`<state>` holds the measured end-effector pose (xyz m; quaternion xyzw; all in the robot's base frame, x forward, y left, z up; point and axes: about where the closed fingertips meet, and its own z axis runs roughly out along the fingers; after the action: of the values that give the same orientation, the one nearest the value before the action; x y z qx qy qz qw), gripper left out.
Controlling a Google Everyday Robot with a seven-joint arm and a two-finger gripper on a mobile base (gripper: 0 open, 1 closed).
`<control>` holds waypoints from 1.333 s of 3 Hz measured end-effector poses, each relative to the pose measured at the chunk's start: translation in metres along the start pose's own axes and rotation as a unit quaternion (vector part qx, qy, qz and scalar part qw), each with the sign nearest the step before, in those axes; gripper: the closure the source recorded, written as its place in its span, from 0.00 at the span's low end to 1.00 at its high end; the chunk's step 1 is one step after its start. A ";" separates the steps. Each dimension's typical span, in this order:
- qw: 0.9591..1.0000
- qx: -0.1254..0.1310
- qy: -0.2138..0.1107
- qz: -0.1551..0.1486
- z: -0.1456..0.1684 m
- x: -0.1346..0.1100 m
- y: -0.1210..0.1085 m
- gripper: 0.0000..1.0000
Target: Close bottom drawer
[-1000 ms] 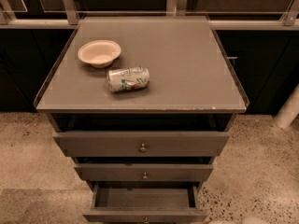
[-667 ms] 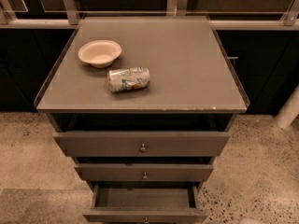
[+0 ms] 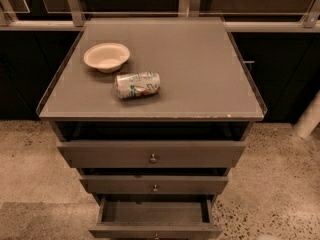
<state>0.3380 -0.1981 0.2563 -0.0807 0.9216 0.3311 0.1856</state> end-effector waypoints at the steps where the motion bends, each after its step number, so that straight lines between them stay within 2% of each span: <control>1: 1.000 -0.006 -0.018 0.018 0.014 -0.014 -0.021 1.00; 2: 0.998 -0.009 -0.037 0.046 0.040 -0.031 -0.053 1.00; 3: 0.998 -0.003 -0.046 0.047 0.042 -0.039 -0.064 1.00; 4: 0.997 -0.001 -0.053 0.062 0.050 -0.041 -0.071 1.00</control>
Offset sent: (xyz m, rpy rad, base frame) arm 0.0946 -0.0294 -0.0894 0.0902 0.0170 -0.1814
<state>0.4093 -0.2193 0.1954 -0.0059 0.9134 0.3468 0.2131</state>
